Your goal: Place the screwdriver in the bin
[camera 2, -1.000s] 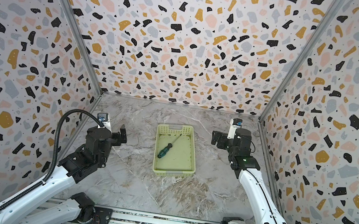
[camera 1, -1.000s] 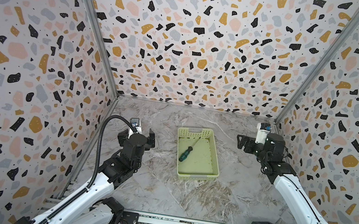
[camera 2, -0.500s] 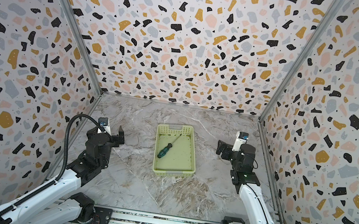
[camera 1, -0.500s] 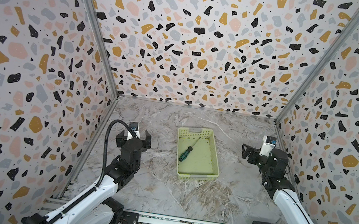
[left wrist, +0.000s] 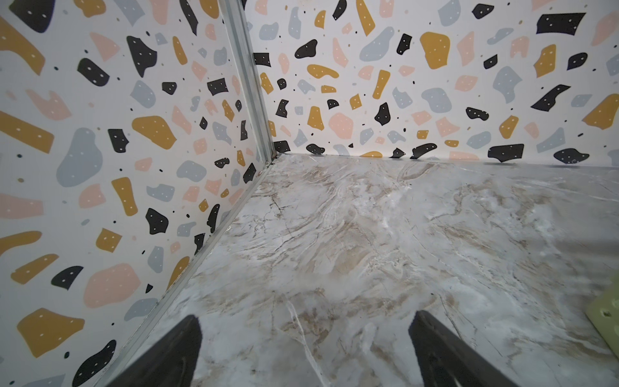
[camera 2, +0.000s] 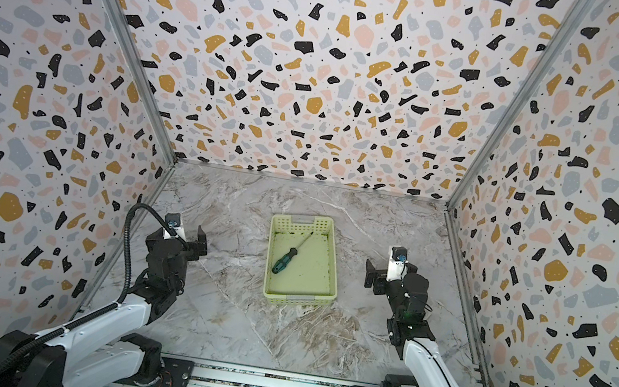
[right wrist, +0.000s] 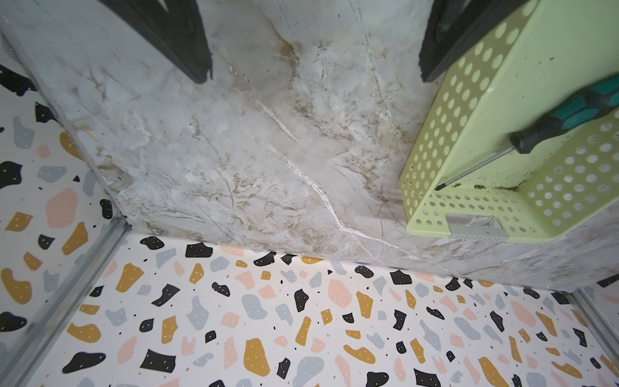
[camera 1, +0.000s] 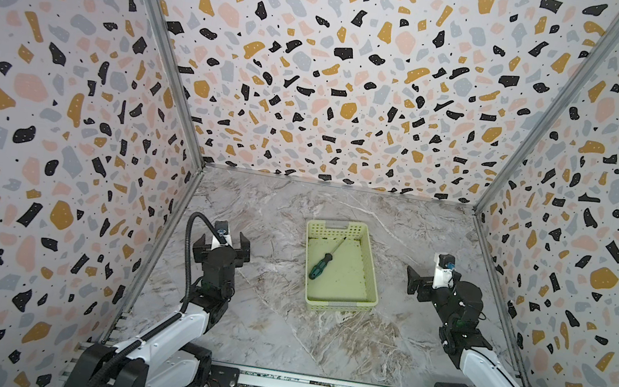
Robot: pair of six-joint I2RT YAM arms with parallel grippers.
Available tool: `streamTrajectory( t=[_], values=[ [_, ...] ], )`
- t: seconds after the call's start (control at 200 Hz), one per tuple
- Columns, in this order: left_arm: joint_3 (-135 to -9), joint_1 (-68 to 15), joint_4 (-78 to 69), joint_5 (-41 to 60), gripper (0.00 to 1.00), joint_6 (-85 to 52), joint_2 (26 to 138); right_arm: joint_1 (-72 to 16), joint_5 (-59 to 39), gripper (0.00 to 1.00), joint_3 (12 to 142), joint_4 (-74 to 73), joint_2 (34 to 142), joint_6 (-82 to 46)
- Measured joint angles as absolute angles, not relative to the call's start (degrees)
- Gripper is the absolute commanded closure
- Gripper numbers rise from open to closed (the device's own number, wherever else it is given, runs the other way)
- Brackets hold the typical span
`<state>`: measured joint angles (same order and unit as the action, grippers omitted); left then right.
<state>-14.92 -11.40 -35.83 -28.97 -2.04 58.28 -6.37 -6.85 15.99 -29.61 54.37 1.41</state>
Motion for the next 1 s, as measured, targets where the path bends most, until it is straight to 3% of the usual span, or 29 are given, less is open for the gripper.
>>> streamTrajectory(
  t=[0.436, 0.671, 1.001],
  values=[
    [-11.6, -10.9, -54.7, -21.4, 0.01, 2.6, 75.1, -6.4, -1.6, 0.01, 6.5, -50.6, 61.1, 6.4],
    [-8.7, -7.4, -64.8, -17.8, 0.00, 2.2, 79.1, -6.4, -2.0, 0.01, 7.7, -58.8, 72.8, 7.6],
    [-7.2, -6.3, -68.2, -13.9, 0.00, 2.1, 79.5, -6.0, -3.7, 0.01, 6.8, -75.1, 84.7, 6.5]
  ],
)
